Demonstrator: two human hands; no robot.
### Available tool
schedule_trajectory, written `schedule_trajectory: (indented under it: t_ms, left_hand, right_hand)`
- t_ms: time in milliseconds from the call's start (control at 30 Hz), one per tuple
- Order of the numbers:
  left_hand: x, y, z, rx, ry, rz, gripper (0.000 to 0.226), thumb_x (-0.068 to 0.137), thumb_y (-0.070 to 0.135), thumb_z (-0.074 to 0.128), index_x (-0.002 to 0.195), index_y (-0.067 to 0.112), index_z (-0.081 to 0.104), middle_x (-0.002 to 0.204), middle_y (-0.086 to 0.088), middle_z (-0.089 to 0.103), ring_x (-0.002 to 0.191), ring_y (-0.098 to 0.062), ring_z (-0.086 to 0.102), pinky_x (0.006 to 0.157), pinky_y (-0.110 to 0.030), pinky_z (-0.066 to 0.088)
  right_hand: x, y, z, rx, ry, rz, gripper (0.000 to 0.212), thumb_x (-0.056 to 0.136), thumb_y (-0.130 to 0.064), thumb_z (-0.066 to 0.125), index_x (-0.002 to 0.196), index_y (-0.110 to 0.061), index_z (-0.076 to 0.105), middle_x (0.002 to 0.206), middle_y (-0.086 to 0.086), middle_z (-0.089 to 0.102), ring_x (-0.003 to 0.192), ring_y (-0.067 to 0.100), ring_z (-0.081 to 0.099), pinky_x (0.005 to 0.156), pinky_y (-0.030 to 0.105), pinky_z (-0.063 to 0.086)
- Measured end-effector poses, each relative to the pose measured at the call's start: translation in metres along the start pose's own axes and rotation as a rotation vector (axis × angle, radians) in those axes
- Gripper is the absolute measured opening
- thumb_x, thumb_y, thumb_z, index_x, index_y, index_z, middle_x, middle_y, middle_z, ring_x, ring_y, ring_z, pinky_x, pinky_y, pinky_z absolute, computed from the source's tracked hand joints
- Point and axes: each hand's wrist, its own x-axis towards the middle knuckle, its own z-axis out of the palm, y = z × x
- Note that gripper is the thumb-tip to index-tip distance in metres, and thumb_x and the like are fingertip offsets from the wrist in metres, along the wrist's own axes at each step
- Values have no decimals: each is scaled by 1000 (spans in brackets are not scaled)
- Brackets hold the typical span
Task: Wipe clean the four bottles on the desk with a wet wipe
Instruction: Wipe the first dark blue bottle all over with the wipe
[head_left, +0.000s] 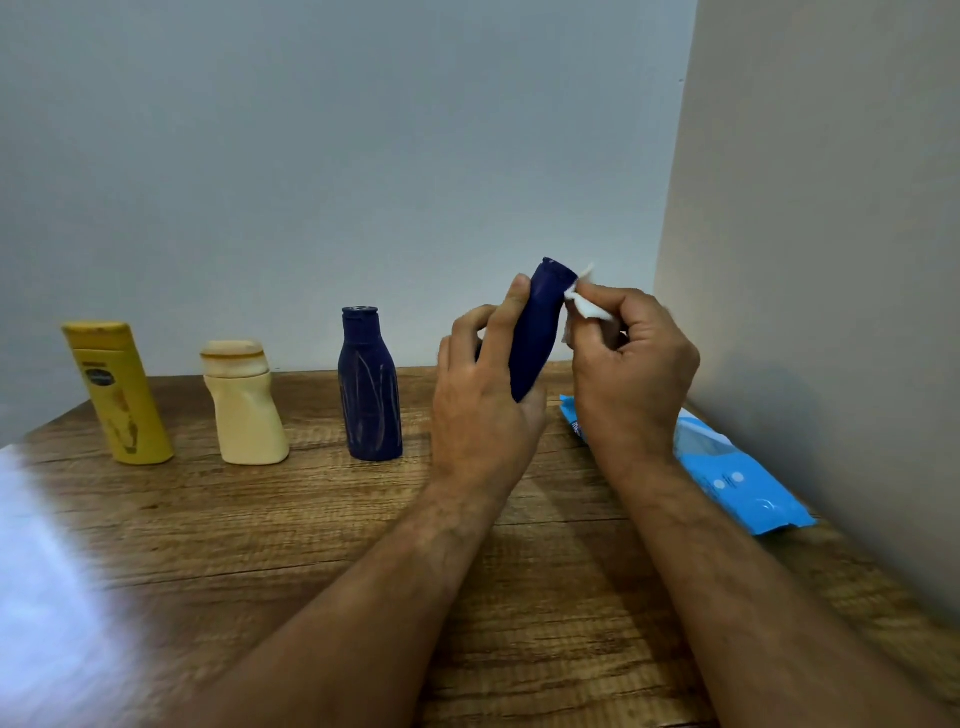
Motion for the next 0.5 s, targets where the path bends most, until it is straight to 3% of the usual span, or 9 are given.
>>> schedule_trajectory:
  t_ms: [67, 200, 333, 433, 500]
  left_hand:
    - [-1, 0, -1, -123, -80, -33, 94, 80, 7, 74, 154, 40, 26, 128, 4, 45, 108, -16, 53, 82, -33, 59]
    - [-1, 4, -3, -278, -128, -91, 91, 83, 10, 72, 155, 41, 27, 122, 8, 48, 102, -4, 54, 80, -16, 54]
    - [-2, 7, -6, -566, -225, -280, 80, 82, 14, 67, 151, 41, 38, 120, 10, 52, 95, -13, 61, 78, -32, 60]
    - [-1, 5, -9, -828, -336, -431, 70, 78, 10, 64, 143, 34, 53, 122, -7, 56, 89, -24, 63, 72, -41, 60]
    - [1, 4, -10, -934, -386, -473, 60, 76, 9, 61, 133, 27, 62, 109, -17, 63, 86, -32, 61, 73, -51, 58]
  right_hand:
    - [3, 6, 0, 64, -9, 129, 16, 90, -13, 65, 105, -13, 73, 90, 0, 73, 83, 17, 69, 75, 34, 59]
    - [5, 5, -3, 118, -19, 130, 16, 90, -15, 65, 103, -12, 74, 93, 0, 74, 84, 20, 70, 74, 41, 60]
    - [4, 4, -3, 151, -62, 128, 16, 92, -15, 64, 105, -12, 73, 95, -1, 74, 84, 19, 71, 71, 41, 61]
    - [5, 8, -2, 224, -101, 276, 15, 91, -13, 66, 104, -14, 74, 94, -1, 74, 83, 16, 71, 69, 38, 62]
    - [7, 11, -2, 255, -129, 363, 14, 91, -15, 67, 103, -17, 74, 94, -3, 74, 87, 15, 70, 71, 37, 62]
